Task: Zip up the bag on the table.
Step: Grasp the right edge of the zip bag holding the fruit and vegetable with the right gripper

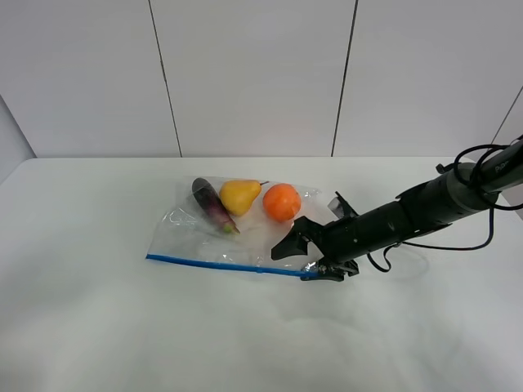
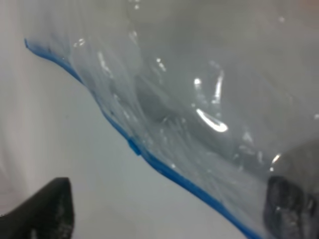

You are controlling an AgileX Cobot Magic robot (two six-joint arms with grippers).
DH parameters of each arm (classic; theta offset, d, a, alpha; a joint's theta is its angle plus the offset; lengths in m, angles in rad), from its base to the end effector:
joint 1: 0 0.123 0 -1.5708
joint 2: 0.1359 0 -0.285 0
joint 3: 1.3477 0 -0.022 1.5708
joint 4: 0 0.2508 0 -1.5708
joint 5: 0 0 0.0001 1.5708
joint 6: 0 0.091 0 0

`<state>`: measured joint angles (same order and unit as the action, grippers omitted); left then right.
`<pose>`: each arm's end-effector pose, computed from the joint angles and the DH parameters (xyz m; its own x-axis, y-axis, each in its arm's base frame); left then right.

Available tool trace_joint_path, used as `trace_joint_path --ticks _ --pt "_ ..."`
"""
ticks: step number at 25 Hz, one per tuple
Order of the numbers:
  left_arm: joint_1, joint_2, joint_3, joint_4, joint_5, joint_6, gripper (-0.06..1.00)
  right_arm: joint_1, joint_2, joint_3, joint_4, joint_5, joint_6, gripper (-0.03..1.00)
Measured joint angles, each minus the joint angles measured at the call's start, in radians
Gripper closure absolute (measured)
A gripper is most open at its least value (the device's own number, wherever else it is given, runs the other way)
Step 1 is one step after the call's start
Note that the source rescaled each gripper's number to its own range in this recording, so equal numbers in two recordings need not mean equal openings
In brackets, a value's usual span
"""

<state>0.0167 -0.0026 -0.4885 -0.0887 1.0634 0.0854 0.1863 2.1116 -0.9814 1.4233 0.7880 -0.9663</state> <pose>-0.0041 -0.0071 0.2741 -0.4621 0.0344 -0.8861 0.0715 0.9974 0.0014 0.3300 0.1272 0.0794 -0.9914 0.0935 -0.0915 -0.0056 0.6680 0.7441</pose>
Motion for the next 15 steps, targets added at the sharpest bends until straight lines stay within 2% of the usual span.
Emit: trace_joint_path --ticks 9,13,15 --pt "0.0 0.0 0.0 0.0 0.0 0.0 -0.06 0.0 0.0 0.0 -0.003 -0.002 0.0 0.63" --pt "0.0 0.0 0.0 0.0 0.0 0.0 -0.06 0.0 0.0 0.0 -0.004 -0.002 0.0 0.8" --pt "0.0 0.0 0.0 0.0 0.0 0.0 -0.06 0.0 0.0 0.0 -0.004 -0.002 0.0 0.85"
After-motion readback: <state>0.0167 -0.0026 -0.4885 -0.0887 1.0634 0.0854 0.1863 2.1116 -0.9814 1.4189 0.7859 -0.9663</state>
